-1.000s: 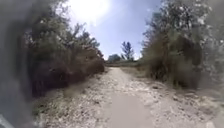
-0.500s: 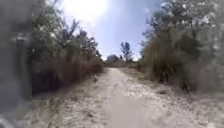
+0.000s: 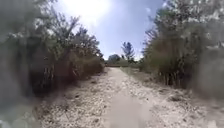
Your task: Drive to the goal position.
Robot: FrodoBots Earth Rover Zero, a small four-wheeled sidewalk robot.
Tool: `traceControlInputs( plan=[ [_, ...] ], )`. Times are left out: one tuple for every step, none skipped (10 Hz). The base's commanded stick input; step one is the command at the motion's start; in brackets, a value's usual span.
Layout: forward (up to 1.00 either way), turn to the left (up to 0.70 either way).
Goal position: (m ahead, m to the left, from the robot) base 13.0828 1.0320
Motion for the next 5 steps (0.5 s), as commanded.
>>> traceControlInputs(
  plan=[
    [0.7, 0.0],
    [0.7, 0.0],
    [0.7, 0.0],
    [0.7, 0.0],
    [0.7, 0.0]
  ],
)
